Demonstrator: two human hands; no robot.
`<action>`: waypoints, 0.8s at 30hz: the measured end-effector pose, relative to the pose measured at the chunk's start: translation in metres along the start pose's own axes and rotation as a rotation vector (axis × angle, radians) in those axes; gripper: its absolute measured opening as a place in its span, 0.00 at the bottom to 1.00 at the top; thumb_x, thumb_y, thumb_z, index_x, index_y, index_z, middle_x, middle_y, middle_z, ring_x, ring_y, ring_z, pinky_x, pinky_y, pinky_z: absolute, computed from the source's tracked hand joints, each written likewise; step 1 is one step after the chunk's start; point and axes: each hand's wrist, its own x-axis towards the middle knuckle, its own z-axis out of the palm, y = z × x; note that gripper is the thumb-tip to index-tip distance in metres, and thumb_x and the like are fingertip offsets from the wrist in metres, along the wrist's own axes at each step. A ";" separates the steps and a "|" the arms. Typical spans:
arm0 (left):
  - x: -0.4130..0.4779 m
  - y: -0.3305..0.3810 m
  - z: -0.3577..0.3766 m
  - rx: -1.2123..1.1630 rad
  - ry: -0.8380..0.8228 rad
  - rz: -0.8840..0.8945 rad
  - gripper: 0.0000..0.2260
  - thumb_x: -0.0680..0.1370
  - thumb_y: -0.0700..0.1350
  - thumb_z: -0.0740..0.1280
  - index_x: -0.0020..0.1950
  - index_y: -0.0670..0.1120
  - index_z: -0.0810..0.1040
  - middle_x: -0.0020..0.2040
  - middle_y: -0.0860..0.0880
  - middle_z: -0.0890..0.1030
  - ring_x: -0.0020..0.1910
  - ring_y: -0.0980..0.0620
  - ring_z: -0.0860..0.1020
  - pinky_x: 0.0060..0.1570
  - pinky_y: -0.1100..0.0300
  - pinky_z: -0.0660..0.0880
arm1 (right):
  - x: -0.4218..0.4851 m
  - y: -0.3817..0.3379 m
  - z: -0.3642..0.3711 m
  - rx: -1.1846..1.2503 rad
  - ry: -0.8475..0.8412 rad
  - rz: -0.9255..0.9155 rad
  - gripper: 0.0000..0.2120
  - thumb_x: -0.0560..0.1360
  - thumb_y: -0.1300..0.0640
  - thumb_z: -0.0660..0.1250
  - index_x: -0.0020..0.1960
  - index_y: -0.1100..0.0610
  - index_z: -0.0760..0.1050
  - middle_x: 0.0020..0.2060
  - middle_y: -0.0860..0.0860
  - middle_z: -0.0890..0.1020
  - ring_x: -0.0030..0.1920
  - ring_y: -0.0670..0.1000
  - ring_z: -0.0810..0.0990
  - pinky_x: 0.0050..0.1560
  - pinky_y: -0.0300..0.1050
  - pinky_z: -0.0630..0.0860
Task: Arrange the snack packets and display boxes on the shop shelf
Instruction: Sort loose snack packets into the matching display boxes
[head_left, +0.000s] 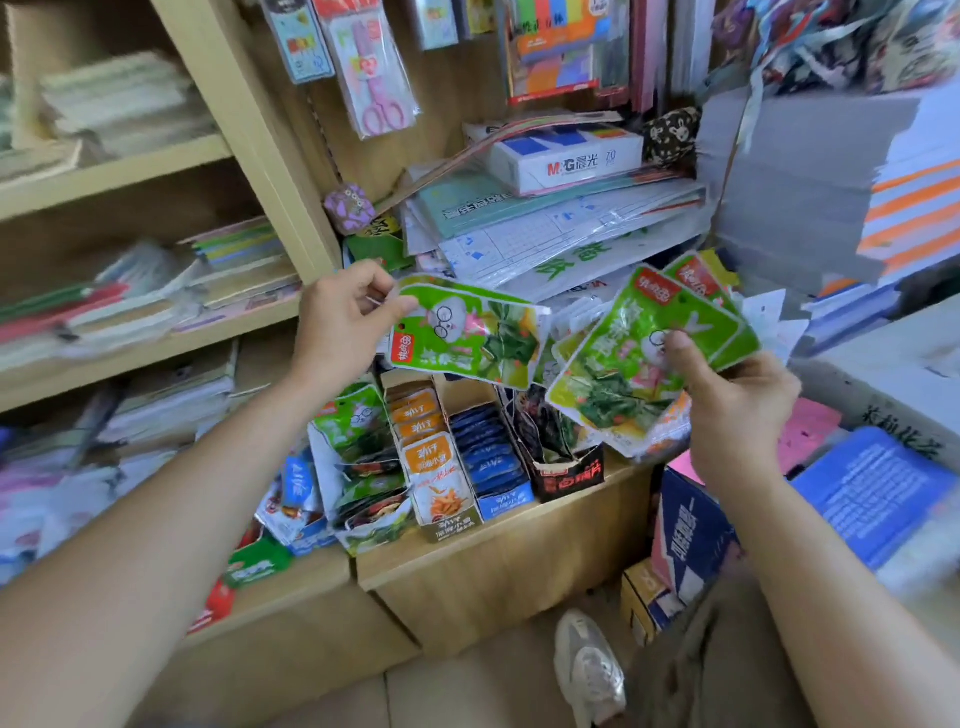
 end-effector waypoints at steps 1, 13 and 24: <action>-0.009 -0.001 -0.009 0.002 0.027 -0.012 0.11 0.75 0.42 0.75 0.38 0.51 0.75 0.35 0.48 0.78 0.35 0.53 0.77 0.40 0.53 0.76 | -0.005 0.001 0.006 -0.008 -0.044 0.020 0.03 0.73 0.60 0.76 0.42 0.58 0.83 0.36 0.46 0.86 0.38 0.48 0.84 0.42 0.43 0.78; -0.112 -0.035 -0.089 0.034 0.365 -0.173 0.10 0.76 0.39 0.74 0.39 0.45 0.75 0.33 0.50 0.77 0.32 0.60 0.75 0.36 0.66 0.71 | -0.064 0.006 0.097 0.079 -0.188 0.163 0.05 0.73 0.59 0.77 0.40 0.53 0.82 0.36 0.46 0.86 0.40 0.48 0.84 0.43 0.44 0.78; -0.133 -0.075 -0.095 0.518 0.347 0.025 0.06 0.75 0.42 0.74 0.39 0.47 0.81 0.32 0.53 0.82 0.31 0.50 0.81 0.31 0.56 0.75 | -0.085 0.015 0.148 0.040 -0.192 0.153 0.03 0.73 0.60 0.76 0.42 0.55 0.83 0.38 0.47 0.87 0.42 0.51 0.86 0.43 0.45 0.82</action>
